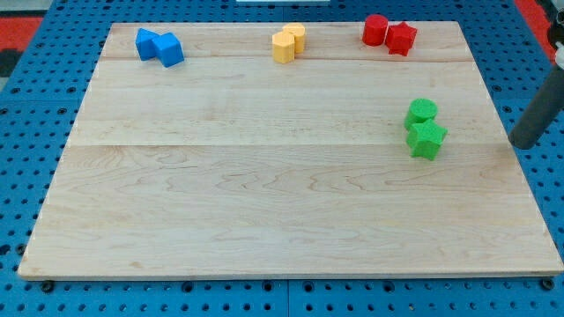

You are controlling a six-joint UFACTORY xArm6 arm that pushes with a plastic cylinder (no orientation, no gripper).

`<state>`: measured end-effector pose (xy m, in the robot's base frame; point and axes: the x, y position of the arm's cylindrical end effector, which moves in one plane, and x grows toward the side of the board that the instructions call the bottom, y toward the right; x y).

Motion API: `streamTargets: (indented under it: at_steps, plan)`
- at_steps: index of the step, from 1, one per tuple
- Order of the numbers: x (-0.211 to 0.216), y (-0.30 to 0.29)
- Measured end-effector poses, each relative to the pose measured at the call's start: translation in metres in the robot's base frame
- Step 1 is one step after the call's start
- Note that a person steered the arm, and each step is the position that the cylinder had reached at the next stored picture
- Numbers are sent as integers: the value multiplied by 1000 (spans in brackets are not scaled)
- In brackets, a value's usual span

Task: Separate green circle from the green star

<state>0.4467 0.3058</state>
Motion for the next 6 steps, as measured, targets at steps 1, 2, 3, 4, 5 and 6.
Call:
streamTargets:
  at_steps: [1, 2, 3, 4, 5, 6]
  plan:
    - [1, -2]
    - [-13, -4]
    - [-52, 18]
    - [-65, -61]
    - [-63, -205]
    - [-65, -230]
